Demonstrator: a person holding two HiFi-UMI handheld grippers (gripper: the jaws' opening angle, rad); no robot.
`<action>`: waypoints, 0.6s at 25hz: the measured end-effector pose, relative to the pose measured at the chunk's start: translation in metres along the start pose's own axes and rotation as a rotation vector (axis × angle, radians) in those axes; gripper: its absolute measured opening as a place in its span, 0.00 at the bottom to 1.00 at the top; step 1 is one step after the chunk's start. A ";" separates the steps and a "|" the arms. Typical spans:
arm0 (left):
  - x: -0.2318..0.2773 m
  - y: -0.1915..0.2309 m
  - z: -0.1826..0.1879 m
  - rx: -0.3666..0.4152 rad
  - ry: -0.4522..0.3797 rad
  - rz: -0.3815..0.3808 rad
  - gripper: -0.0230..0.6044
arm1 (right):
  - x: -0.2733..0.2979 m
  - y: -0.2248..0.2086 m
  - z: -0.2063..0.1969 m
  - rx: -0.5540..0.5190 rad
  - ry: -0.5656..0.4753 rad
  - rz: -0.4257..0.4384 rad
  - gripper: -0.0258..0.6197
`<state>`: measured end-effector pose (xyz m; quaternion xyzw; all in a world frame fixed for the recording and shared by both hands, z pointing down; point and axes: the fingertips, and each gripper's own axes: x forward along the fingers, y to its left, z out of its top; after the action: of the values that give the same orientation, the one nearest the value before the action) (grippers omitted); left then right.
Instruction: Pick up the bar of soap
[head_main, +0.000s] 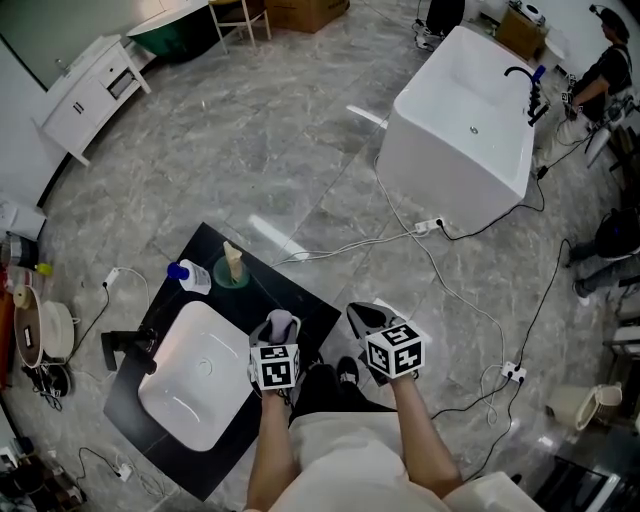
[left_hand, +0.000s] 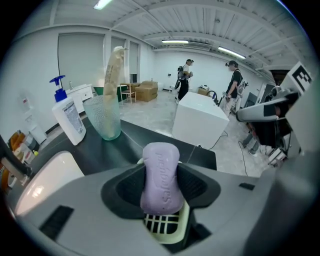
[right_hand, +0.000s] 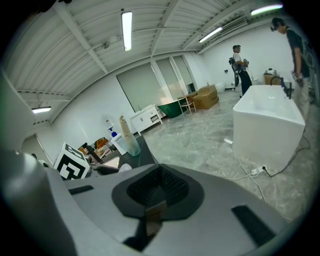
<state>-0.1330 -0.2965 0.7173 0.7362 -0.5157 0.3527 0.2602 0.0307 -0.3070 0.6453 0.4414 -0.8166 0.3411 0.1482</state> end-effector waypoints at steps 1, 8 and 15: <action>0.000 0.000 0.000 -0.003 -0.001 0.002 0.36 | -0.001 0.000 0.001 -0.002 -0.001 0.001 0.05; -0.013 0.000 0.004 -0.030 -0.032 0.017 0.36 | -0.004 0.006 0.007 -0.022 -0.017 0.019 0.05; -0.032 0.002 0.003 -0.074 -0.088 0.028 0.36 | -0.008 0.011 0.013 -0.039 -0.032 0.028 0.05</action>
<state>-0.1415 -0.2809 0.6904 0.7336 -0.5496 0.3043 0.2594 0.0268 -0.3066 0.6266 0.4327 -0.8313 0.3201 0.1388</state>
